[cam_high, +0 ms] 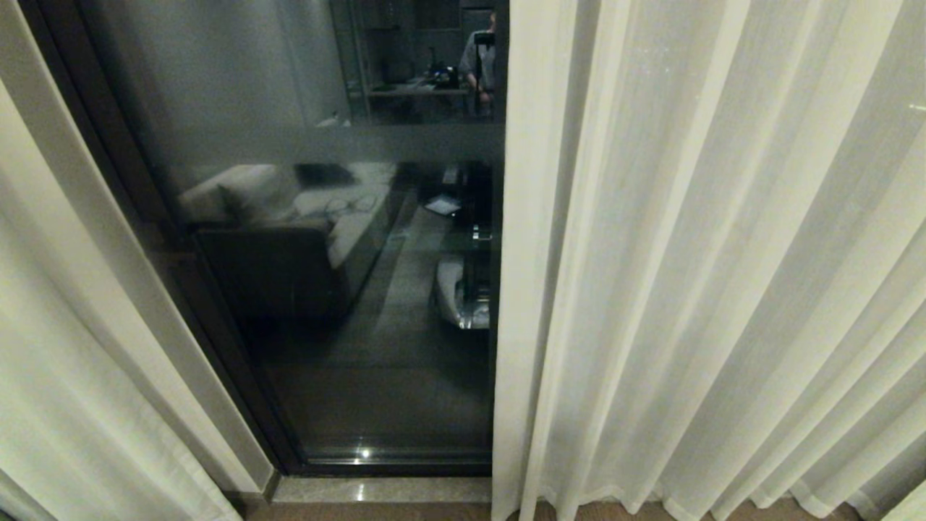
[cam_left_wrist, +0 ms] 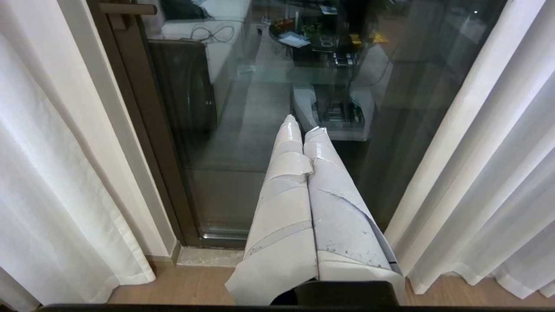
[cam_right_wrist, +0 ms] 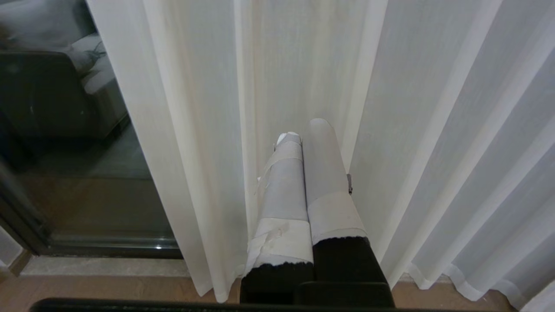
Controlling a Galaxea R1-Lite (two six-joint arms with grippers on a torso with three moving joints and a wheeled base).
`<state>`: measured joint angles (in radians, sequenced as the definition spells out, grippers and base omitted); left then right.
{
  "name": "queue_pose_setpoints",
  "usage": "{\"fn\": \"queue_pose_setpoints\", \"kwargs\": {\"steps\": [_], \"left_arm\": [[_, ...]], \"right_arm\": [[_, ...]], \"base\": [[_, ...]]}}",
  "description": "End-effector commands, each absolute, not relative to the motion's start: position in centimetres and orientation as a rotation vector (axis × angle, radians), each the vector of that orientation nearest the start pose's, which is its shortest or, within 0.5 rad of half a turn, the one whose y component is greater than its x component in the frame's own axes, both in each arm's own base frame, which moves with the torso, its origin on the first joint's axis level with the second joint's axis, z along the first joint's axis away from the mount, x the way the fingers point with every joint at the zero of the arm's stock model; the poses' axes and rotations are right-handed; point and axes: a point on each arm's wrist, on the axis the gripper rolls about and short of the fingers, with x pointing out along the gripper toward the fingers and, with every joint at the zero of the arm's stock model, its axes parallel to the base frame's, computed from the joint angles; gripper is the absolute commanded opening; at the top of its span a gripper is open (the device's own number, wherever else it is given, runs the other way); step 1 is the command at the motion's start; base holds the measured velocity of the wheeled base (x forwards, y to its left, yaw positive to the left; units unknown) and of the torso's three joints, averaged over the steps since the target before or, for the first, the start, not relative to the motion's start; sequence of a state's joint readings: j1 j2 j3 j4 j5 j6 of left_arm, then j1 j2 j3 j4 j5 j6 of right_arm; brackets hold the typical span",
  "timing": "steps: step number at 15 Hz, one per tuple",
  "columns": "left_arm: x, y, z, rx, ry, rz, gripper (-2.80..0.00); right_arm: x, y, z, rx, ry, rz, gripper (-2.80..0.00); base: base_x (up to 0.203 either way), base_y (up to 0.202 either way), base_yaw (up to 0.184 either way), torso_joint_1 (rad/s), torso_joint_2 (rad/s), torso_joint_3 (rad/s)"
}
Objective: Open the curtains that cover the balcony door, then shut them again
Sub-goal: Pull the inner curtains open on both sides
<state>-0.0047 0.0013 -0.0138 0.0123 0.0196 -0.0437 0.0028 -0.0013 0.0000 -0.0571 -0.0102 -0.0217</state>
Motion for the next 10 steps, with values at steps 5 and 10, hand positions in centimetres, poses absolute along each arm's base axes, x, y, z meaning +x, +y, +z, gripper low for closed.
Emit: {"fn": "queue_pose_setpoints", "kwargs": {"steps": [5, 10], "left_arm": [[-2.4, 0.1, 7.8, -0.045, -0.002, 0.015, -2.8], [-2.4, 0.1, 7.8, -0.045, -0.002, 0.015, -2.8]], "right_arm": [[-2.5, 0.0, 8.6, -0.047, -0.057, -0.003, -2.8], [-2.0, 0.0, 13.9, -0.087, 0.015, 0.006, -2.8]], "base": [[0.0, 0.0, 0.0, 0.0, 0.0, 0.0], [0.0, 0.0, 0.0, 0.0, 0.0, 0.0]]}}
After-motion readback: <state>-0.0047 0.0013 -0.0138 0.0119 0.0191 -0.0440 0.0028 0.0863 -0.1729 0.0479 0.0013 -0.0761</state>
